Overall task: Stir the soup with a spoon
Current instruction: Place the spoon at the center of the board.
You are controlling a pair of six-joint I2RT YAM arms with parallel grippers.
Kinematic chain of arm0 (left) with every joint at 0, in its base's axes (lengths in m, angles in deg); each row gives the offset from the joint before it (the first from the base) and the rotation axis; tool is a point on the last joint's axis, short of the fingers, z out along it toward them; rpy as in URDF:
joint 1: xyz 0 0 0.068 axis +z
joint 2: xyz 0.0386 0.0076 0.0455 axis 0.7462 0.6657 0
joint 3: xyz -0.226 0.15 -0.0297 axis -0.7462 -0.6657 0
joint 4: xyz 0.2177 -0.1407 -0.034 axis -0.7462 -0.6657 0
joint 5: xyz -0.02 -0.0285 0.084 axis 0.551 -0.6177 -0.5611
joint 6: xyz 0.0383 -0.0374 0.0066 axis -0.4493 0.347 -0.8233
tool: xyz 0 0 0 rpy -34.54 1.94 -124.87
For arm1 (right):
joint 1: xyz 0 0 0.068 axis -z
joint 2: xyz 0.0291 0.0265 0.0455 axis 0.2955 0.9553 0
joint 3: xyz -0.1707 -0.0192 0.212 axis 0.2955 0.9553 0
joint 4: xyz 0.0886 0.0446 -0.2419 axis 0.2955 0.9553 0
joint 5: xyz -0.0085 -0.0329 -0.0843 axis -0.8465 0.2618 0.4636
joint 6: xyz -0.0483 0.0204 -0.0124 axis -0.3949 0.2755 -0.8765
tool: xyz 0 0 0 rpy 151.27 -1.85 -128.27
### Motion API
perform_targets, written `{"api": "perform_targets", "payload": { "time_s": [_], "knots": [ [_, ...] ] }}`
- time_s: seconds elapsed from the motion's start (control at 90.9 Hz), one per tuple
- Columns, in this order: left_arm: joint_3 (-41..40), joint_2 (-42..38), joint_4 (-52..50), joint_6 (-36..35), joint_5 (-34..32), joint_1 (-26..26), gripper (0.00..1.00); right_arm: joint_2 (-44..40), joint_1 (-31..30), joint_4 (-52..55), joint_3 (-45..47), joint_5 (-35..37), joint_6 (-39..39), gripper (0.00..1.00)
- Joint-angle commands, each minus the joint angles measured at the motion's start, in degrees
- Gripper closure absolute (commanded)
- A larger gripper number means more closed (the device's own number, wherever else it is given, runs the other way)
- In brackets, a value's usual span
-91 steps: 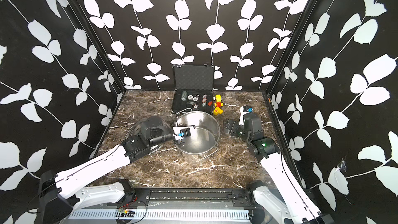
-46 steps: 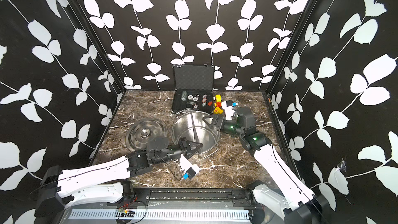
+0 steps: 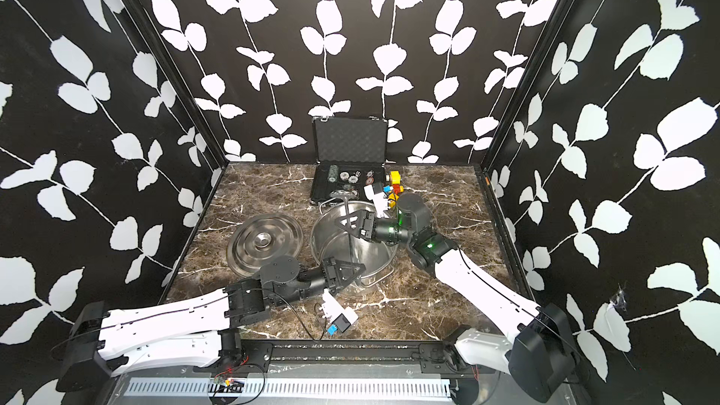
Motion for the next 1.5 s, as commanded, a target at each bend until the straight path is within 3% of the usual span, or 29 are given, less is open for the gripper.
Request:
{"api": "perform_targets", "payload": {
  "time_s": [0.0, 0.198, 0.374, 0.506, 0.572, 0.649, 0.737, 0.814, 0.902, 1.034, 1.122, 1.221, 1.342, 1.485],
  "knots": [
    [-0.63, -1.21, 2.23, -0.44, -1.28, -0.16, 1.0, -1.89, -0.46, -4.86, 1.16, -0.87, 1.88, 0.37],
    [-1.19, -1.42, 2.29, 0.38, -2.18, -0.21, 1.0, -4.39, -0.46, -3.41, 3.85, 0.23, 2.26, 0.61],
    [-0.91, -0.82, 2.79, 0.91, -1.9, -0.21, 1.0, -3.88, -0.42, -4.03, 3.68, 0.01, 2.14, 1.0],
    [-0.92, -0.52, 3.44, 2.26, -1.97, -0.21, 0.99, -3.35, -0.45, -5.73, 3.56, 0.0, 2.14, 1.0],
    [-1.04, -0.42, 4.69, 4.55, -2.06, -0.21, 0.87, -3.56, -0.42, -6.0, 3.61, 0.34, 1.73, 1.0],
    [-1.25, -0.38, 7.96, 10.62, -2.49, -0.21, 0.53, -4.71, 0.3, -4.01, 3.26, 1.41, 0.15, 1.0],
    [-0.43, 0.29, 12.77, 23.95, -5.05, -0.13, 0.27, -7.46, 4.15, 0.77, 2.52, 1.93, -3.12, 1.0],
    [3.54, 1.64, 9.99, 35.26, -10.08, 0.07, 0.05, -10.33, 9.92, 5.39, 2.12, 0.33, -5.75, 1.0],
    [7.83, 3.75, 8.84, 47.81, -17.7, 1.72, 0.01, -14.1, 18.56, 13.56, 1.52, -1.22, -11.14, 1.0],
    [13.61, 4.21, 2.1, 71.28, -24.58, 12.93, 0.01, -18.42, 30.69, 22.16, 2.55, -3.16, -18.9, 1.0],
    [15.88, 3.73, -5.2, 88.94, -28.02, 23.68, 0.01, -19.4, 38.79, 20.4, 7.24, -5.49, -18.73, 1.0],
    [15.75, 3.73, -13.14, 102.93, -27.53, 37.09, 0.01, -18.89, 43.73, 16.13, 13.29, -5.41, -18.74, 1.0],
    [13.05, 4.32, -18.14, 111.06, -27.13, 47.09, 0.01, -15.3, 44.36, 5.92, 21.21, -3.97, -17.91, 1.0],
    [7.06, 3.72, -16.07, 112.99, -30.36, 52.12, 0.01, -6.95, 44.08, -3.72, 27.76, -3.93, -17.73, 1.0]
  ]
}}
